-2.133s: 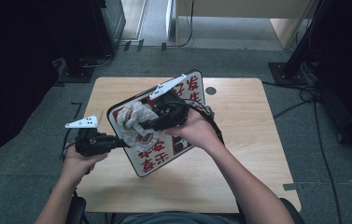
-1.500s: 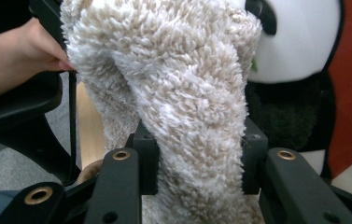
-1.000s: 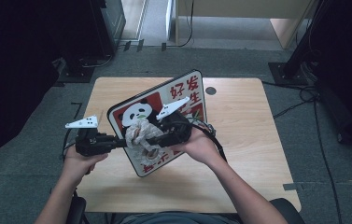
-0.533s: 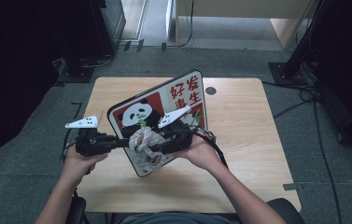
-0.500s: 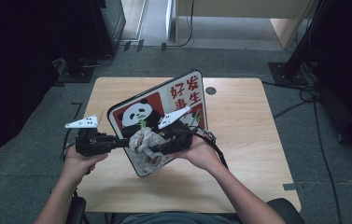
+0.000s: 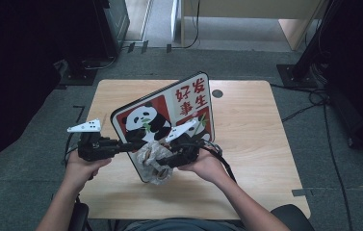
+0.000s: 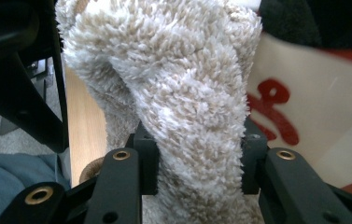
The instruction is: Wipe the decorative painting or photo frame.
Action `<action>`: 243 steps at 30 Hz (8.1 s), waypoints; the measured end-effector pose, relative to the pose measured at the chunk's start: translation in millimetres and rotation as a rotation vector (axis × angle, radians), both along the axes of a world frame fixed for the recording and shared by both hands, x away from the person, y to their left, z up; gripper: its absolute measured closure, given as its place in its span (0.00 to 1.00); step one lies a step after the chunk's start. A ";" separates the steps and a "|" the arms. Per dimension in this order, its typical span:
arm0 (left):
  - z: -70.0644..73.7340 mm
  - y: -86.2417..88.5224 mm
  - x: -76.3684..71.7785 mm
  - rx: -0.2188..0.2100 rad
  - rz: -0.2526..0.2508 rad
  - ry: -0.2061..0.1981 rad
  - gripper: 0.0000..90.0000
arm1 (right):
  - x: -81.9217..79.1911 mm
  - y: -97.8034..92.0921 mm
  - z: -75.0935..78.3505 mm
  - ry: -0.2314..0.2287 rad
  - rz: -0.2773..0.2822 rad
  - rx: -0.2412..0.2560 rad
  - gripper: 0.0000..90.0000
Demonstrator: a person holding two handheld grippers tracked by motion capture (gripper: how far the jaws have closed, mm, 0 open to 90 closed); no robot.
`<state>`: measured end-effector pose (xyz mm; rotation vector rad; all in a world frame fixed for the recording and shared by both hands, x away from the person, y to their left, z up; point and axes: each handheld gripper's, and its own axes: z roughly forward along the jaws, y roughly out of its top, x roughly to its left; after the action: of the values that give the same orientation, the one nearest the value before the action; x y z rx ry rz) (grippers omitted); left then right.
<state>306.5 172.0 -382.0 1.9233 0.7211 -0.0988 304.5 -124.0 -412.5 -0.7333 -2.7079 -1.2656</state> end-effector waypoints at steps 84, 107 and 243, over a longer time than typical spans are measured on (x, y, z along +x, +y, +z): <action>1.3 36.1 -8.8 0.003 0.007 -0.025 0.86 | 5.5 16.5 103.9 0.003 0.003 0.065 0.70; -4.4 24.5 12.4 -0.001 -0.005 -0.042 0.86 | 16.4 43.8 161.8 -0.092 0.000 0.074 0.70; -6.6 29.0 9.7 0.004 0.004 -0.022 0.83 | -35.8 40.8 -17.8 0.078 0.098 -0.009 0.70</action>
<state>316.2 201.0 -388.6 1.9241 0.7109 -0.0729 268.6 -83.2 -430.3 -0.6285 -2.6538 -1.1787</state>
